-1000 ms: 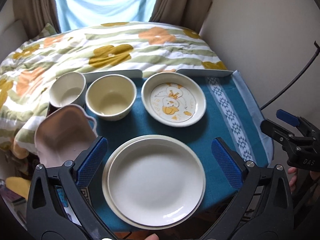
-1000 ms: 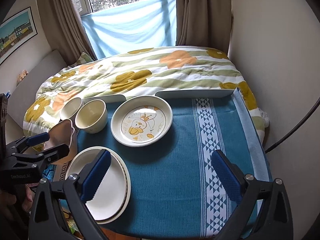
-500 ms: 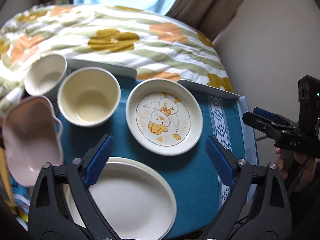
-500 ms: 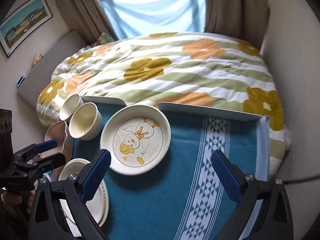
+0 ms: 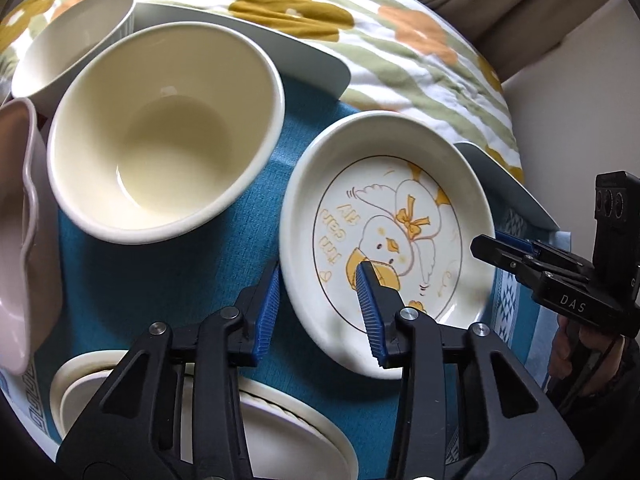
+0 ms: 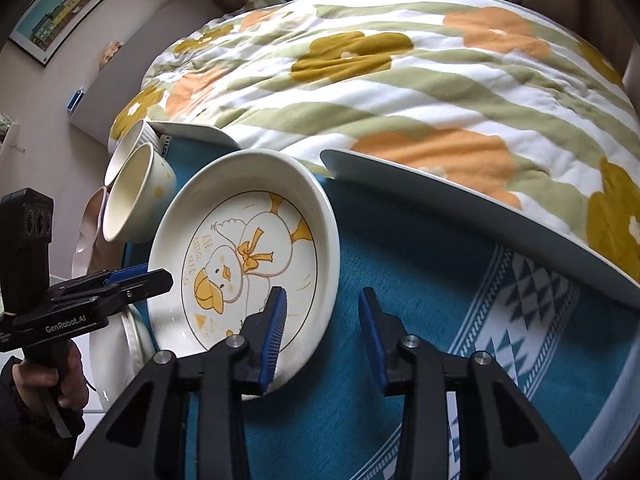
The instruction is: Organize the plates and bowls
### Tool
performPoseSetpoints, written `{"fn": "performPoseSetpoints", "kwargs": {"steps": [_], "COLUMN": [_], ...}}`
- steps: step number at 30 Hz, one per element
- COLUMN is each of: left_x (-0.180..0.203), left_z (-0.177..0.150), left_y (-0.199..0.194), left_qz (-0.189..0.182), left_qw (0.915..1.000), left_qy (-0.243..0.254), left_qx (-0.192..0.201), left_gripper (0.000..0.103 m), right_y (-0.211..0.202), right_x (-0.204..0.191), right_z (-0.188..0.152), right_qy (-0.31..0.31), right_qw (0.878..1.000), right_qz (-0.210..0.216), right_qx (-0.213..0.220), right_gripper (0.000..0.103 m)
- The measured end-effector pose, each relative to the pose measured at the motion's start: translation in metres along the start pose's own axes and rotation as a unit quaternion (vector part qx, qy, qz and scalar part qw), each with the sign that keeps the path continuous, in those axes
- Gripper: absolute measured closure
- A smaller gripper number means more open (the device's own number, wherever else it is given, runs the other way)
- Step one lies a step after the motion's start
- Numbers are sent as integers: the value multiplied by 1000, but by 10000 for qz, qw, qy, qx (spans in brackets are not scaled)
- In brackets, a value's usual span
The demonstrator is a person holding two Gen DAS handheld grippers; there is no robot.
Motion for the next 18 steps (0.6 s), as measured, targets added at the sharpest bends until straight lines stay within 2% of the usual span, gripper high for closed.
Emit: {"fn": "performPoseSetpoints", "kwargs": {"steps": [3,7,10,18], "left_x": [-3,-8,-11,-5], "left_z": [0,-4,-5,-7], "left_y": [6,12,11,4], "left_qz": [82,201,176,345], "left_qw": [10000,9998,9998,9993], "left_qy": [-40,-46,-132,28], "left_qx": [-17,-48,25,154], "left_gripper": [79,86,87,87], "right_y": [4,10,12,8], "right_x": [1,2,4,-3], "right_z": [2,1,2,0], "right_qy": [-90,-155,-177,-400], "right_qw": [10000,9998,9997,9992], "right_qz": [34,68,168,51], "right_qx": [-14,-73,-81,-25], "right_gripper": [78,86,91,91]}}
Point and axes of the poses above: each gripper's, at about its wrist camera, not at the fingertips, and y roughly the way its jaws point, x to its right, z to its top, the point moved 7 cm from there along y, roughly the way its jaws point, and after that the axes turned 1 degree about -x, right-handed, at the moved point
